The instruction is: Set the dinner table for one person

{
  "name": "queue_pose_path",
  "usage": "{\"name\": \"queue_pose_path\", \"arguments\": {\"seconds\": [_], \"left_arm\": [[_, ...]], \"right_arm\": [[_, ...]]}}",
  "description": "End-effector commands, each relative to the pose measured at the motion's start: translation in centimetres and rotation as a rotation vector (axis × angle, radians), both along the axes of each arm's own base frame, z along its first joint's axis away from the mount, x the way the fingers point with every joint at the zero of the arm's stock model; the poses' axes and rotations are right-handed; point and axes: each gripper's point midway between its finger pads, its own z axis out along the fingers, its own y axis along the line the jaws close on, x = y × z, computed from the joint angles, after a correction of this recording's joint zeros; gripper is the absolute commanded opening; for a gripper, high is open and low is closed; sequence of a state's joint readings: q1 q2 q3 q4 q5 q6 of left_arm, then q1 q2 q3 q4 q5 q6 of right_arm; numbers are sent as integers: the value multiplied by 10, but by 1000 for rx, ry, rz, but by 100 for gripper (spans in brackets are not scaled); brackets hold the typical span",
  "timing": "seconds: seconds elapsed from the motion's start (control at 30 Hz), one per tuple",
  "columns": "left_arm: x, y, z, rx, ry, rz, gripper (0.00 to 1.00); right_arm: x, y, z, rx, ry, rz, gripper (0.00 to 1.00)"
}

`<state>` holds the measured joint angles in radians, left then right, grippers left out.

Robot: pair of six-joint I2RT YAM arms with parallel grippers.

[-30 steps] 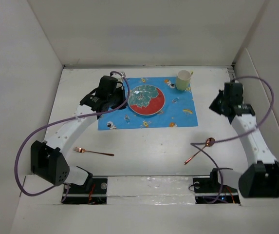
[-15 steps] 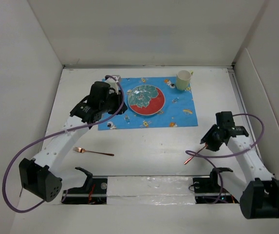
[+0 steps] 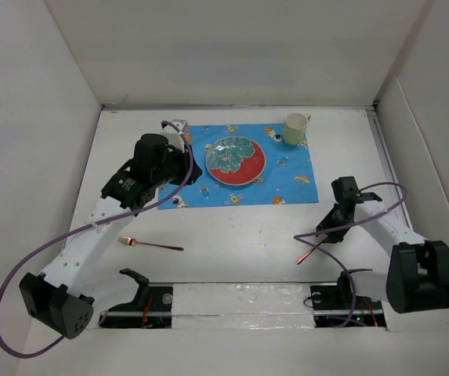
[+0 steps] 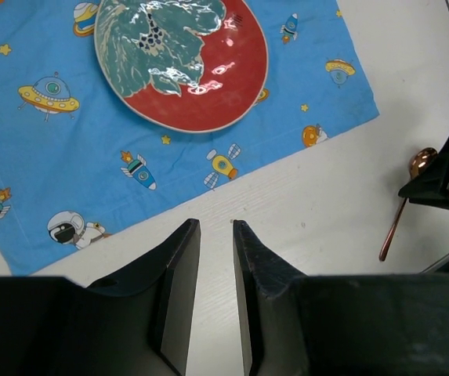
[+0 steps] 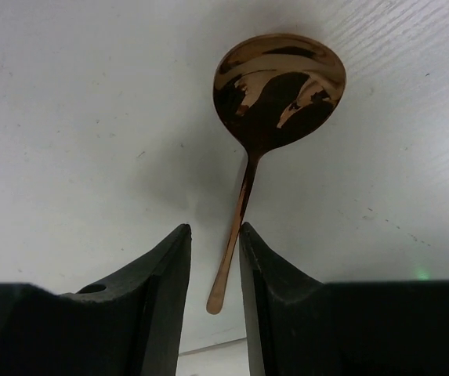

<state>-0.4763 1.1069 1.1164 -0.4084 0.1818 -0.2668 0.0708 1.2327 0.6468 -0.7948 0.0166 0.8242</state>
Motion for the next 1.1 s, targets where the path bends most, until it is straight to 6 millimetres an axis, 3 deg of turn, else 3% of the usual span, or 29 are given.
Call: {"name": "queue_pose_path", "arguments": {"seconds": [0.0, 0.1, 0.27, 0.4, 0.5, 0.7, 0.77, 0.83, 0.9, 0.97, 1.07], "left_arm": [[-1, 6, 13, 7, -68, 7, 21], [-1, 16, 17, 43, -94, 32, 21], [-3, 24, 29, 48, -125, 61, 20], [-6, 23, 22, 48, -113, 53, 20], [-7, 24, 17, 51, -105, 52, 20], [-6, 29, 18, 67, -113, 71, 19], [-7, 27, 15, 68, -105, 64, 19], [-6, 28, 13, 72, -102, 68, 19], [-6, 28, 11, 78, -94, 70, 19], [-3, 30, 8, 90, -88, 82, 19], [-1, 30, 3, 102, -68, 88, 19]], "right_arm": [[5, 0, -3, -27, -6, -61, 36], [5, -3, -6, -55, 32, -71, 32], [-6, 15, -11, -64, 138, -11, 30], [0, 12, -14, -104, 146, -13, 30], [6, 7, -17, -140, 163, -4, 24], [41, -6, -12, -175, 87, 51, 10], [49, -5, -12, -181, 86, 70, 0], [52, -5, -13, -182, 88, 98, 0], [55, -11, -9, -215, 64, 106, 0], [60, -6, 7, -236, -11, 145, 0], [72, -6, 44, -273, -130, 220, 0]]}}
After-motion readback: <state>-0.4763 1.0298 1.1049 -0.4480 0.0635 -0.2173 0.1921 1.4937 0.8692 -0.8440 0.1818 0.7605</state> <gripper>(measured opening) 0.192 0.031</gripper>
